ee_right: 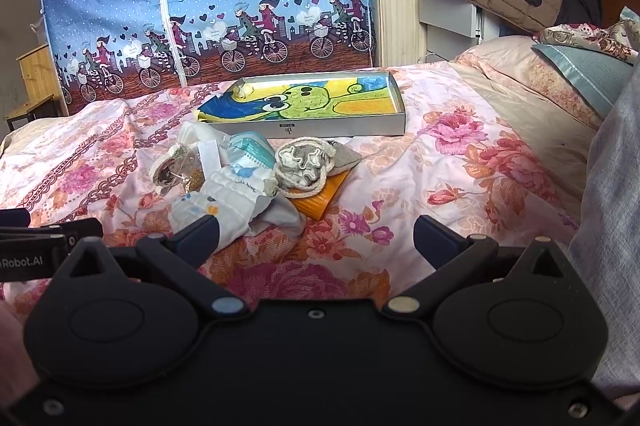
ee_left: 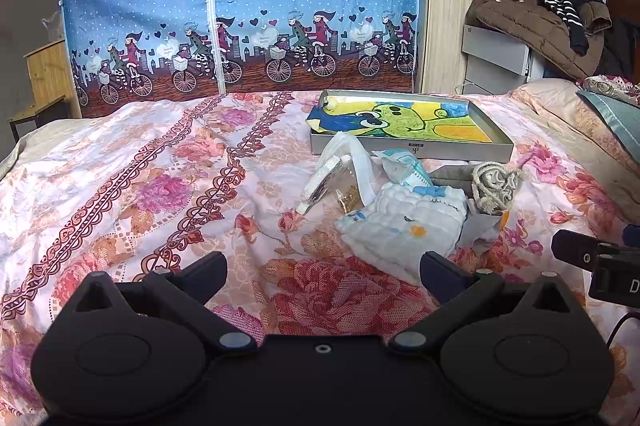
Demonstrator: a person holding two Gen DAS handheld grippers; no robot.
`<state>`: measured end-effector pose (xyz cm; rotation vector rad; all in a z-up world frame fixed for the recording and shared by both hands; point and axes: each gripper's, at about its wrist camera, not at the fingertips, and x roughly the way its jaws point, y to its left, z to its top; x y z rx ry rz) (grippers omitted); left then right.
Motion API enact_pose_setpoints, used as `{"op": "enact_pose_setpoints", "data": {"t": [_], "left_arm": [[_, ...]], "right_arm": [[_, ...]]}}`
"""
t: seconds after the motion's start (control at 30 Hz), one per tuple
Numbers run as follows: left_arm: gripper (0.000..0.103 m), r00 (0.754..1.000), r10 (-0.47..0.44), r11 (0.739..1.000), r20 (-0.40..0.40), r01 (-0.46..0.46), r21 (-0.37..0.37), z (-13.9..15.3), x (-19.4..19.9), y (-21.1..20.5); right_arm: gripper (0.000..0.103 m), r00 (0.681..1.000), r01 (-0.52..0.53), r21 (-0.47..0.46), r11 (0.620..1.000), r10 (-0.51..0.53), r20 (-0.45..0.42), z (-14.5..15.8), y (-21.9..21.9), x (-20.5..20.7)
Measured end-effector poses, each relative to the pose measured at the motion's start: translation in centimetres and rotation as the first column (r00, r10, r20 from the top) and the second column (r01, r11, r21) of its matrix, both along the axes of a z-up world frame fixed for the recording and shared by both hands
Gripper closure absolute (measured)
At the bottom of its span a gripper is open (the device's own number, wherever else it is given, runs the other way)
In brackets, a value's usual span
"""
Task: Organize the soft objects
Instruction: 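Reach the right gripper to the beige drawstring pouch and close on it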
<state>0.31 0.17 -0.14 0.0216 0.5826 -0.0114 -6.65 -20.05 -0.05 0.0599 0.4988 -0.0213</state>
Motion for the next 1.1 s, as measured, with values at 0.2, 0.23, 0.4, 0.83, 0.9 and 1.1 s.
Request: {"op": "enact_pose_setpoints", "data": {"t": [0.2,0.23,0.4,0.83,0.9,1.1], "left_arm": [[0.001,1.0,0.001,1.0,-0.003,-0.001,-0.002,-0.2,0.0,0.0],[0.001,1.0,0.001,1.0,-0.004,-0.001,-0.004,-0.3,0.0,0.0],[0.001,1.0,0.006,1.0,-0.011,-0.007,-0.024,-1.4,0.5,0.2],[0.003,0.996,-0.08,0.991,-0.025,0.077,-0.108,-3.2,6.3,0.6],[0.005,0.991,-0.132,0.987,-0.017,0.13,-0.091,-3.8,7.7,0.1],[0.014,0.964,-0.262,0.963,-0.039,0.259,-0.07,-5.9,11.6,-1.8]], "right_arm": [[0.0,1.0,-0.006,-0.005,1.0,0.006,0.004,0.2,0.2,0.1],[0.0,1.0,-0.006,-0.005,1.0,0.006,0.006,0.2,0.2,0.1],[0.0,0.999,-0.024,0.026,0.999,0.023,0.027,0.5,0.0,-0.1],[0.0,0.988,-0.149,-0.034,0.988,0.147,-0.043,0.2,-1.0,6.8],[0.0,0.986,-0.163,-0.066,0.984,0.16,-0.04,0.0,-1.1,8.4],[0.001,0.987,-0.158,-0.032,0.987,0.157,-0.016,-0.8,-2.3,13.1]]}}
